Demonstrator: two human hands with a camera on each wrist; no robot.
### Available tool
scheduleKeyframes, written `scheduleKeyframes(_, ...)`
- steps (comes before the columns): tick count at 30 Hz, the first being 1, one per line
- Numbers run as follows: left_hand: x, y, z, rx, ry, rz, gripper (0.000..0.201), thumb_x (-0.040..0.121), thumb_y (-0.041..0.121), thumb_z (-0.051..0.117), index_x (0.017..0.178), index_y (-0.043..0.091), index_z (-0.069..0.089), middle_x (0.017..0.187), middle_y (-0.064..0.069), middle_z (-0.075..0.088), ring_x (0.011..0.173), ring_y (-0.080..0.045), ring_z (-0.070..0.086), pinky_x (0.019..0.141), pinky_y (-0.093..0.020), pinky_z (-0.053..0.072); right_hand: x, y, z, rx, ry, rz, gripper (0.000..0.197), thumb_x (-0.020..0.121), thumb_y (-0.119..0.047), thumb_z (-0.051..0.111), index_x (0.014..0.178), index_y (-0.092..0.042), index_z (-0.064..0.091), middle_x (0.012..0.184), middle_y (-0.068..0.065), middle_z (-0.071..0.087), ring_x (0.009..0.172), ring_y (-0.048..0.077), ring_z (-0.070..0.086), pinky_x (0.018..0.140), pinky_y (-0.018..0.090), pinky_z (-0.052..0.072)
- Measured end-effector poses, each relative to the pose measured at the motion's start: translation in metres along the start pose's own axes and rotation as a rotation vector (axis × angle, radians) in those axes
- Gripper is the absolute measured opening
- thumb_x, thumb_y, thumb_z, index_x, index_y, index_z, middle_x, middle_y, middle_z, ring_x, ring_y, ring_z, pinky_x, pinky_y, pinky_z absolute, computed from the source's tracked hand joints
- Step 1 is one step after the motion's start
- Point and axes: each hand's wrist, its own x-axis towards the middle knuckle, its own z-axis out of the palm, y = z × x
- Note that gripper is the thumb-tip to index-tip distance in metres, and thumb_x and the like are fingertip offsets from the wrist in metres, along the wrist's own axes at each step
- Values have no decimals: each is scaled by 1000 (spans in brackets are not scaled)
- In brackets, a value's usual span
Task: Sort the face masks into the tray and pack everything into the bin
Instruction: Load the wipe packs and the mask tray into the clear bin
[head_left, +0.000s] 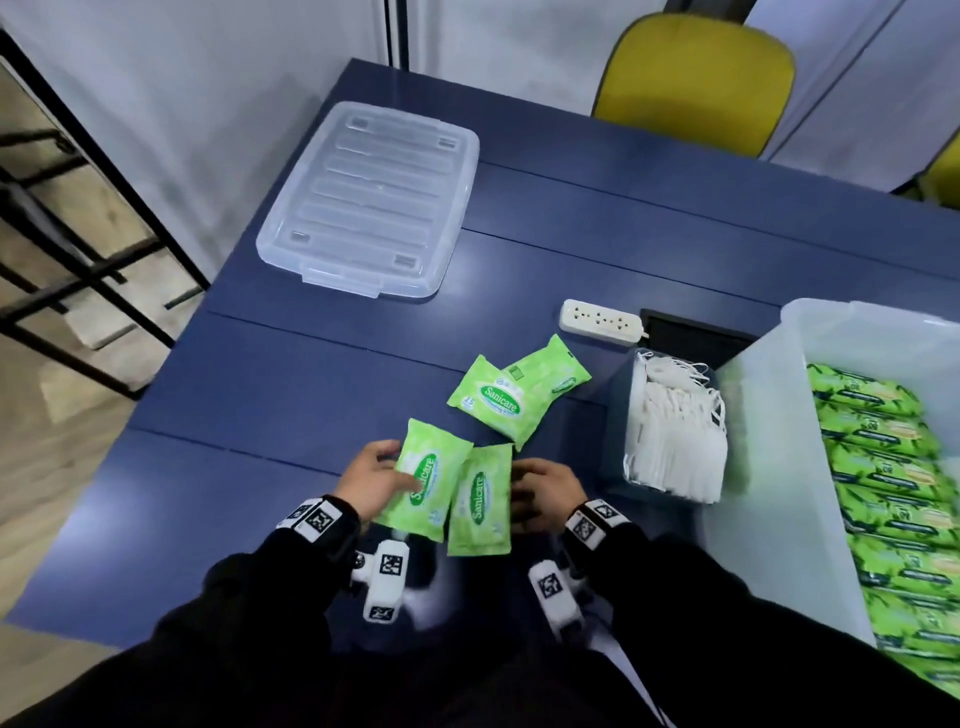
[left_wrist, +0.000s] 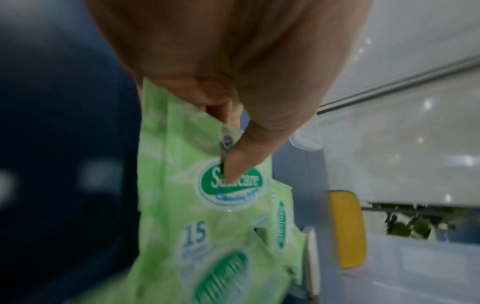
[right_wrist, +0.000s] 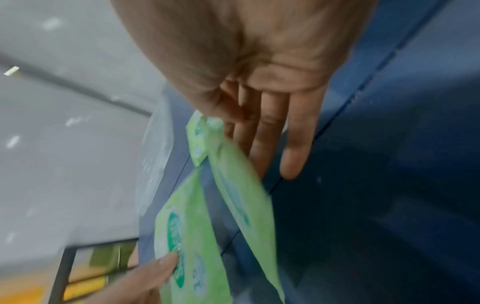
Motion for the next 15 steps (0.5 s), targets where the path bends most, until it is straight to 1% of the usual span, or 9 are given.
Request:
scheduleKeyframes(1,0,-3,4,-75,-44,-22,48,77,-18,72,117,4,61,101,-18,73,90,-33,71,84,-47,59,-2,-2,3,106,-64,78,23,98,5,48,108,-9,63,80,16,70,64,30,67,64,53,59)
scheduleKeyframes(3,-5,-6,12,-97,-55,-26,37,79,-20,65,109,2,68,103,-23,75,94,-41,72,88,-58,58,-3,-1,12,67,-79,124,17,104,-8,45,111,-13,59,91,15,71,74,32,68,64,47,58)
scheduleKeyframes(5,-8,-13,18,-7,19,-18,31,82,-17,63,104,4,69,102,-19,75,95,-38,72,88,-50,58,-3,3,25,6,-70,132,11,104,-19,49,106,-17,60,98,13,68,84,33,66,70,46,55)
scheduleKeyframes(6,-9,-16,18,21,37,-28,30,84,-16,62,103,6,68,101,-16,74,94,-34,71,87,-45,57,-2,5,33,-9,-75,127,6,101,-21,56,104,-17,61,97,12,67,83,33,66,69,44,54)
scheduleKeyframes(7,-10,-18,18,30,47,-38,30,84,-15,62,102,8,67,100,-15,73,93,-32,69,87,-44,56,-1,7,40,-34,-75,122,13,94,-23,67,104,-17,60,95,12,66,78,31,65,67,42,54)
scheduleKeyframes(9,-10,-22,15,18,48,-40,30,80,-12,65,98,12,68,99,-12,75,96,-33,70,92,-48,57,6,13,52,-101,-52,128,42,71,-27,81,106,-20,59,90,13,67,69,28,66,66,42,58)
scheduleKeyframes(10,-8,-22,13,-37,72,-36,31,77,-9,66,98,12,70,99,-13,76,95,-35,71,93,-52,57,9,15,55,-150,-22,114,45,67,-26,82,105,-24,59,87,11,70,68,27,68,67,45,60)
scheduleKeyframes(13,-6,-17,-3,-379,217,-43,35,75,-11,58,103,4,73,98,-22,74,84,-34,68,88,-53,56,19,20,58,-225,27,71,32,79,-19,81,99,-29,58,88,8,74,71,23,73,68,45,63)
scheduleKeyframes(15,-6,-12,-18,-489,306,-52,39,71,-11,55,101,6,76,98,-25,73,81,-34,65,87,-56,55,21,18,57,-208,17,84,30,82,-15,80,101,-27,58,87,9,74,71,23,72,72,47,63)
